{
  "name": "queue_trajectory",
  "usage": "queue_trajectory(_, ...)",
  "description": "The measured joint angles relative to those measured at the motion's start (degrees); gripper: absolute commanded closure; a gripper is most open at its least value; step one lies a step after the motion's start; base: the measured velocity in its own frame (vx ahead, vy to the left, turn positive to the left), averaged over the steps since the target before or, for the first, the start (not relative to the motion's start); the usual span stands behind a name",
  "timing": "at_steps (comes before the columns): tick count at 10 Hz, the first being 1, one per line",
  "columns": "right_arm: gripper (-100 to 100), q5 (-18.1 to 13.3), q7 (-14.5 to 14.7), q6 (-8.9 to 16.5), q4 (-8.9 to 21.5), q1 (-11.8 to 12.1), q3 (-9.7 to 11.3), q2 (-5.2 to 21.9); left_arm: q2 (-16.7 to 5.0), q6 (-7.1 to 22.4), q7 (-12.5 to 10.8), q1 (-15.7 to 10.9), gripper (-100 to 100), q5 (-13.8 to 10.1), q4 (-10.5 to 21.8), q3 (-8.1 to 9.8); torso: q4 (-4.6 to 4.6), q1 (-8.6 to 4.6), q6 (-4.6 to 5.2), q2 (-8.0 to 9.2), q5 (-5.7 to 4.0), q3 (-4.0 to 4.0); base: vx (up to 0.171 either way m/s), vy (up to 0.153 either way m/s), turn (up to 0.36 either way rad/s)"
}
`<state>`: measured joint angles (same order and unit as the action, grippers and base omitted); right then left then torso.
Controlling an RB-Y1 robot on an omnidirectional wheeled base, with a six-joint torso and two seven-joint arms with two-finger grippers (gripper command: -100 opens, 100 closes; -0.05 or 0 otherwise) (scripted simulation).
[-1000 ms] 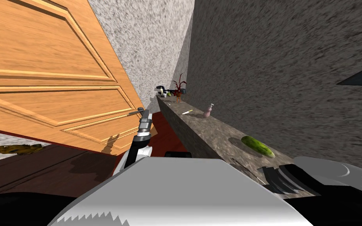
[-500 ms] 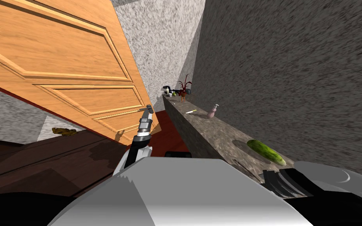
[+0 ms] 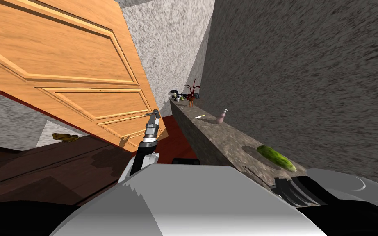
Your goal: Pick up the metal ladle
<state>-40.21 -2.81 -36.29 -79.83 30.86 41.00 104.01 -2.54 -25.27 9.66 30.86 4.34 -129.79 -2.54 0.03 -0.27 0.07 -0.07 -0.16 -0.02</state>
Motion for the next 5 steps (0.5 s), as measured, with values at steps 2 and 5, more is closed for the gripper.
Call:
queue_trajectory(2,100,0.0,0.9,-0.6,-0.2,-0.3,-0.4,1.1,0.0,0.0,0.0,0.0,0,0.0,0.0,0.01,-0.06,0.03,0.07,-0.29,0.02,-0.16,0.126,0.012,-0.284)
queue_trajectory(5,0,1.1,3.2,-1.0,-1.7,0.1,-0.8,3.6,0.0,0.0,0.0,0.0,0,0.0,0.0,0.00,-0.07,0.06,-0.05,-0.29,0.01,-0.18,0.062,0.011,-0.096)
